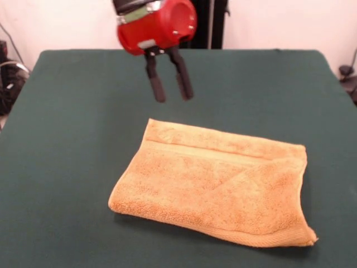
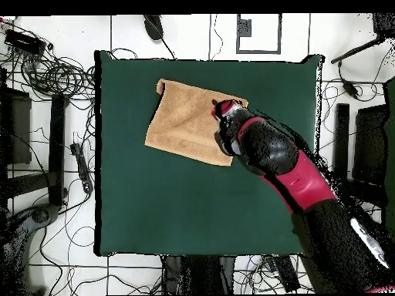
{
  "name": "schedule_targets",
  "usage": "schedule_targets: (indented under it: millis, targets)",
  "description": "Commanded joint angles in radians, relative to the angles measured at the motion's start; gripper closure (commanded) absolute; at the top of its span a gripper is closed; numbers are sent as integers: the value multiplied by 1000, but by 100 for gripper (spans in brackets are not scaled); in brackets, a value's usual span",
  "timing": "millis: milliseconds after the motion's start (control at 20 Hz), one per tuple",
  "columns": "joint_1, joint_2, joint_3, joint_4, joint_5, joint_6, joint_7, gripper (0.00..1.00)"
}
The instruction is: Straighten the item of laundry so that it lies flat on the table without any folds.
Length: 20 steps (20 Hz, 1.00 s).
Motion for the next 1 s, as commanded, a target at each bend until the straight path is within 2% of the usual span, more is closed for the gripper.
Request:
schedule_targets:
  millis: [50, 300, 450, 750, 1000]
  targets:
    - [73, 55, 18, 71, -71, 55, 74, 0]
    - [139, 151, -113, 4, -192, 35, 2, 0]
    - [185, 191, -169, -28, -228, 11, 33, 0]
    - [225, 251, -210, -76, -274, -63, 85, 0]
    - [327, 229, -434, -149, -285, -4, 140, 0]
